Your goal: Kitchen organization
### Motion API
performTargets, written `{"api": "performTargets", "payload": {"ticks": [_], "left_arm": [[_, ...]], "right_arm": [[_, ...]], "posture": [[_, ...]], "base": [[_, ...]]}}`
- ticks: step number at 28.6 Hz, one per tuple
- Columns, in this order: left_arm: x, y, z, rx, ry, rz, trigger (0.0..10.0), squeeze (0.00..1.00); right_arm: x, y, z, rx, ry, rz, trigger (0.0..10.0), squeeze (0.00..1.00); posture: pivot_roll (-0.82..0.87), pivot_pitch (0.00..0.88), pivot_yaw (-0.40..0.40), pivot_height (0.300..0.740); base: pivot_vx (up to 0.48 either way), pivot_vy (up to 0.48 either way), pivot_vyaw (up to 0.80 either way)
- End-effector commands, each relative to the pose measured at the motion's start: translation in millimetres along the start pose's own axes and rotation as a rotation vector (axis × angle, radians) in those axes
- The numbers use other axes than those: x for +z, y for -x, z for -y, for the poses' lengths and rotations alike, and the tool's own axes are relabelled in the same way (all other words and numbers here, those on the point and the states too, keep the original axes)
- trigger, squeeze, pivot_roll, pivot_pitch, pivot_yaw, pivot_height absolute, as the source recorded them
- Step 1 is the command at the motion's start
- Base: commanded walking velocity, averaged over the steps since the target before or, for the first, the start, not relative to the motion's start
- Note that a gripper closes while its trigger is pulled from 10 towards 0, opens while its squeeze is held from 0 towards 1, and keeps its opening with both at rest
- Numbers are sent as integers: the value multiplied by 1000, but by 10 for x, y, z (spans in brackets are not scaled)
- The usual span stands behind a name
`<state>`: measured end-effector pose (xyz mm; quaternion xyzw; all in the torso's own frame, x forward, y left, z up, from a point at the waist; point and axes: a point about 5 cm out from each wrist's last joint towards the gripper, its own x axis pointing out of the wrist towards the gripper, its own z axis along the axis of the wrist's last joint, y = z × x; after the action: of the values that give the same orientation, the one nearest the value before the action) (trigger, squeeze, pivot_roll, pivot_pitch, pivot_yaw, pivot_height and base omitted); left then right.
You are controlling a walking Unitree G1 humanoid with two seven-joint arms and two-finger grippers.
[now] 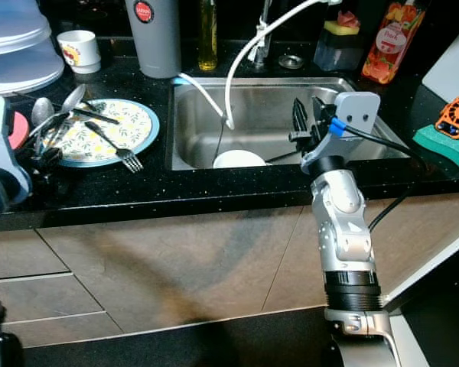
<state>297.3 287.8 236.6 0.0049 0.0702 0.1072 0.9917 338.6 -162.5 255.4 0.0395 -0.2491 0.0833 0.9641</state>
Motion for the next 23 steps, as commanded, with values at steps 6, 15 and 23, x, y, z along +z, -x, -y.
{"api": "performTargets", "payload": {"ticks": [6, 15, 23], "left_arm": [[13, 64, 54, -18, 66, 6, 10000, 1000], [-194, 117, 270, -71, 207, -77, 10000, 0], [-258, 71, 253, -23, 243, -95, 7137, 0]], "right_arm": [[-1, -23, 9, 0, -8, 4, 10000, 0], [5, -16, 16, 0, -7, 7, 10000, 0], [14, -42, 0, 9, -6, 12, 10000, 0]], "posture": [[173, 63, -41, 740], [169, 57, -37, 740], [168, 44, -43, 740]], "base": [[0, 0, 0], [0, 0, 0], [0, 0, 0]]}}
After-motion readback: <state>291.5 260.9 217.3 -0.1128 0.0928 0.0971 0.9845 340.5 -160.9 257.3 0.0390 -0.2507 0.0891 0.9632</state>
